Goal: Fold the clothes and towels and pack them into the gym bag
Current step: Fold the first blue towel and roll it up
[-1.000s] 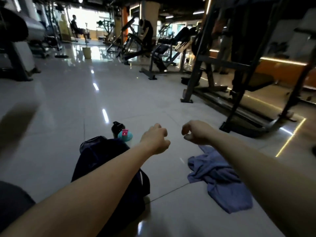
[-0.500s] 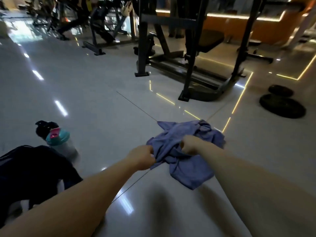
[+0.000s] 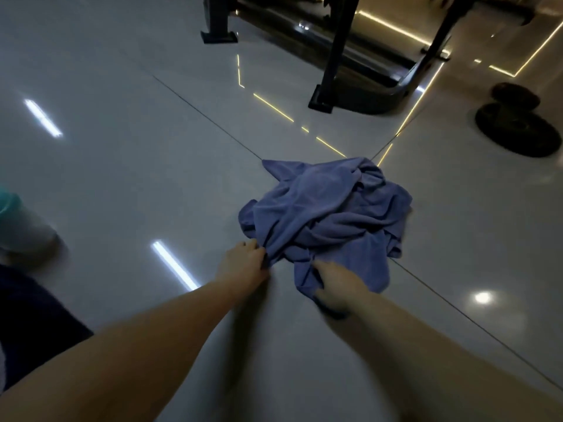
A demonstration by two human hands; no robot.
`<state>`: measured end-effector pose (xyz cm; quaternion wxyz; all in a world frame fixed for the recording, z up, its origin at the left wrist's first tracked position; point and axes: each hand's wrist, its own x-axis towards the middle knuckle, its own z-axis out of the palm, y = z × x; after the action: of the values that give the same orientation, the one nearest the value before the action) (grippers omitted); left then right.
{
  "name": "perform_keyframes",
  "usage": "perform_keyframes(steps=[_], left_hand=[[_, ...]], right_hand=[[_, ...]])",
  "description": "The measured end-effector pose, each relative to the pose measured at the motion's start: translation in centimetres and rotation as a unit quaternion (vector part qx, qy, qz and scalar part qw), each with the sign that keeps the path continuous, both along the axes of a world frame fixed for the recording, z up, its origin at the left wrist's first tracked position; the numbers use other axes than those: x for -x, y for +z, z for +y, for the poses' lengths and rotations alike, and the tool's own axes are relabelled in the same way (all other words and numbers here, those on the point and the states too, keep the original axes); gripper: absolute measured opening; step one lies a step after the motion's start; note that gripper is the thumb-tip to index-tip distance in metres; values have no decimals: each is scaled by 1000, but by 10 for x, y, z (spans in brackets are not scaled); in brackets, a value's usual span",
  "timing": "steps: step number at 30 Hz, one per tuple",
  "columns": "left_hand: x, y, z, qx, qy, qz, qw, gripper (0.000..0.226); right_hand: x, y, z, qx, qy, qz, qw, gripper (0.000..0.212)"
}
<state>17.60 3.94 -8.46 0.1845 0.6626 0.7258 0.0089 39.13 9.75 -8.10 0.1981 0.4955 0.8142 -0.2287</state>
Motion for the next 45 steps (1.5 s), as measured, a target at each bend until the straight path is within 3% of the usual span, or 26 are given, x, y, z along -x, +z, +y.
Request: perform_keyframes(steps=[3,5,10,13,15,17,18,20,23,26,28,31,35,37,42,45], left_hand=[[-5,5,-3,2,7,17,1000,15],[-3,20,-4,-2,38,18,999,20],[13,104,17,-109,147,-115,976,17],[16,172,34,-142,152,-209,956,13],[9,218,40,-162,130,-262,942,7],[-3,264,41,-183,105,-310,927,11],[-9,287,39,-193,94,-322,922,14],[-17,332,34,-214,75,-337,914,21],[-18,392,21,-262,59,-346,899,25],[-7,441,5,-347,85,-329,874,15],[4,466,-5,-413,108,-280,860,14],[21,490,-19,-457,124,-192,859,14],[31,505,-39,-449,131,-113,877,19],[36,508,-45,-449,147,-108,875,19],[44,511,-53,-369,165,-200,893,15],[48,512,-50,-388,165,-223,879,18]], right_hand=[[1,-11,-3,-23,14,-28,999,54],[3,-12,-5,-16,5,-46,999,56],[12,18,-1,80,10,-92,993,43],[17,68,13,-8,-69,62,996,49],[23,117,21,-112,-118,212,964,68],[35,175,23,-154,-133,340,918,78],[41,202,24,-168,-124,379,901,74],[50,257,26,-206,-106,428,874,48],[53,336,21,-217,-95,470,850,6],[51,409,8,-145,-80,486,858,17],[49,449,-5,-77,-46,482,871,21],[47,487,-26,-47,-5,466,884,17],[52,502,-45,-56,17,463,884,6],[56,500,-46,-85,-3,499,863,15],[64,490,-40,-192,-59,571,796,28],[68,492,-39,-176,-75,576,795,32]])
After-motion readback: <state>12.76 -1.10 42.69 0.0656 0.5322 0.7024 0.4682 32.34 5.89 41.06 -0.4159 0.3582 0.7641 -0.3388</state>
